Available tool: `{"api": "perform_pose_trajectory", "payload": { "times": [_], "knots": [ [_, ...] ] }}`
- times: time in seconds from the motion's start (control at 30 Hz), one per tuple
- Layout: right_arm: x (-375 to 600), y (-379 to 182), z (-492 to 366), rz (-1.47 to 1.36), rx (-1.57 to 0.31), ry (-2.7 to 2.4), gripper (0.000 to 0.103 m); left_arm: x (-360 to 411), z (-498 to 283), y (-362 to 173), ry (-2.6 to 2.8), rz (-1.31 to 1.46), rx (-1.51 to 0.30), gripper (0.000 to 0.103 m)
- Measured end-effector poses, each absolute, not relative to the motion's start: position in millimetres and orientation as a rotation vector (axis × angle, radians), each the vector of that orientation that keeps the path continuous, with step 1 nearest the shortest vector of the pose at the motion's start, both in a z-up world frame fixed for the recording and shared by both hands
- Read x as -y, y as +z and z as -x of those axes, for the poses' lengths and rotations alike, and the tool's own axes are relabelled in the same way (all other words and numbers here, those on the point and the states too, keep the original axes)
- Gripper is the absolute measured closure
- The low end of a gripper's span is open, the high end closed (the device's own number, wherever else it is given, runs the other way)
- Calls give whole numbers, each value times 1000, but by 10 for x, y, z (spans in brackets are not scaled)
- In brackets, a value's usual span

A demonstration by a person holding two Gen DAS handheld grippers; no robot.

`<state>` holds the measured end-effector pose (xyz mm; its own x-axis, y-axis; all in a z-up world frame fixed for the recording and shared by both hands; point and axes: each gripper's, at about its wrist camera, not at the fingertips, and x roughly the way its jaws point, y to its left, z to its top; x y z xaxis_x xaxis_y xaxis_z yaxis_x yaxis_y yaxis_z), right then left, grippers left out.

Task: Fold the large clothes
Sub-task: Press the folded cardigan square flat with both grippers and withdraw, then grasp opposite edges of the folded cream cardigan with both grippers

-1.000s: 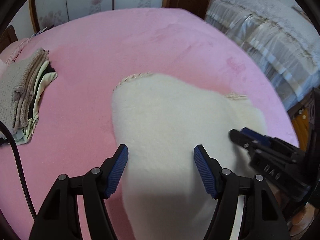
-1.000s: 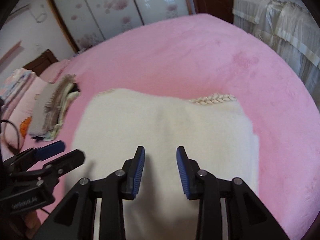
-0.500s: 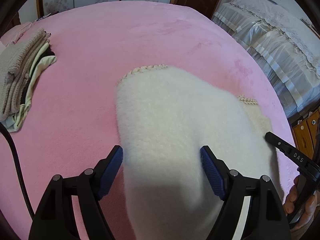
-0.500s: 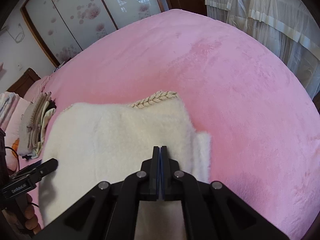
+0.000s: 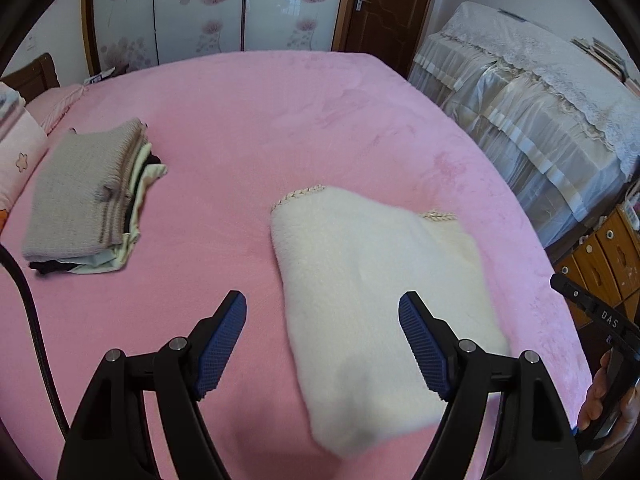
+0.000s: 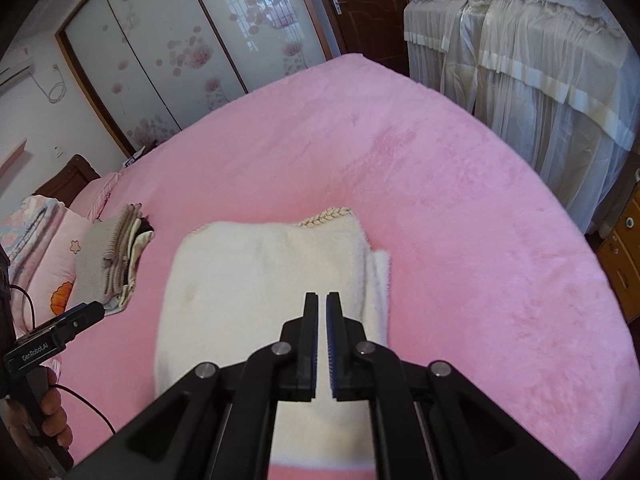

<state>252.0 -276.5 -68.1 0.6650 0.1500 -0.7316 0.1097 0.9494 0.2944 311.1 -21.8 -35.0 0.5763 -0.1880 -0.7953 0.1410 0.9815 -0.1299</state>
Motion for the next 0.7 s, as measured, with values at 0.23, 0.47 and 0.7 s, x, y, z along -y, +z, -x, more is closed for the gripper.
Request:
{"api": "perform_pose_trajectory", "payload": {
  "times": [0.23,0.47,0.7],
  "knots": [
    [2711,-76,-1877,-303,-758,9,66,131,-2322,250,-219,-15,-879,25],
    [2611,194,-1390,-269,-689,11,34,131,-1673,485,-274,-74,-811,25],
    [2674,-87,-1349,-292,-704,59,26,40,-1554,58,-344,-40,-831,24]
  ]
}}
